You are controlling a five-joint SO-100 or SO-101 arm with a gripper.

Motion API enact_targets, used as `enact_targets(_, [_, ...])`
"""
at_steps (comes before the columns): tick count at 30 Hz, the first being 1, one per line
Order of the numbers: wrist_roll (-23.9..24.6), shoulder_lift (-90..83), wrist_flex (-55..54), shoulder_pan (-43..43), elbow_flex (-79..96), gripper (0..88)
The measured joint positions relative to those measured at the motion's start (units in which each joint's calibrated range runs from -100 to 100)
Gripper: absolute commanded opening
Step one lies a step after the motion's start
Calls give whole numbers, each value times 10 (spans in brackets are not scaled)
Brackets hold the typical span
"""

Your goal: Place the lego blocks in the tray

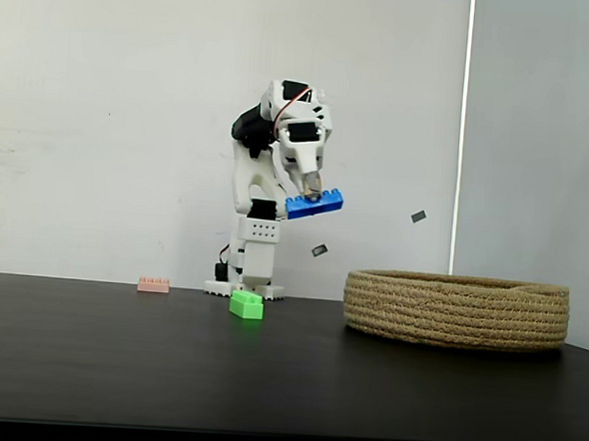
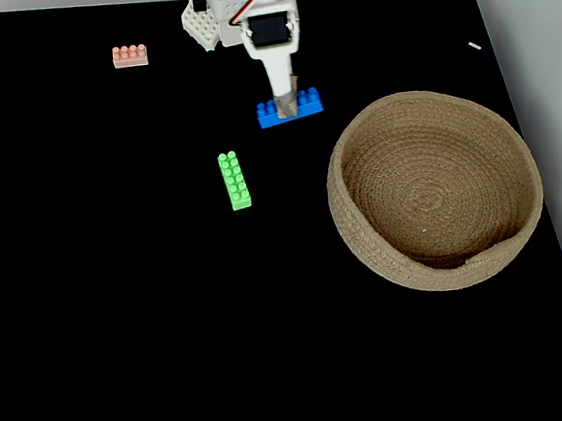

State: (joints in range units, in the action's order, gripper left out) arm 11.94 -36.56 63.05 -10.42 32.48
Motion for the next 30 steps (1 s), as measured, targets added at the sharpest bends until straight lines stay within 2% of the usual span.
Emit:
enact_targets(6, [40,167,-45,-92,-66,39])
enact_targets(13, [82,253,-107,-160,-138,50])
enact_targets(17, [100,285,-116,-187,-179,147])
enact_targets(20, [107,285,-132,-191,-180,174])
enact_targets(24, [107,285,-149,-190,-180,288])
enact_targets(30, [98,285,-173,-190,-151,328])
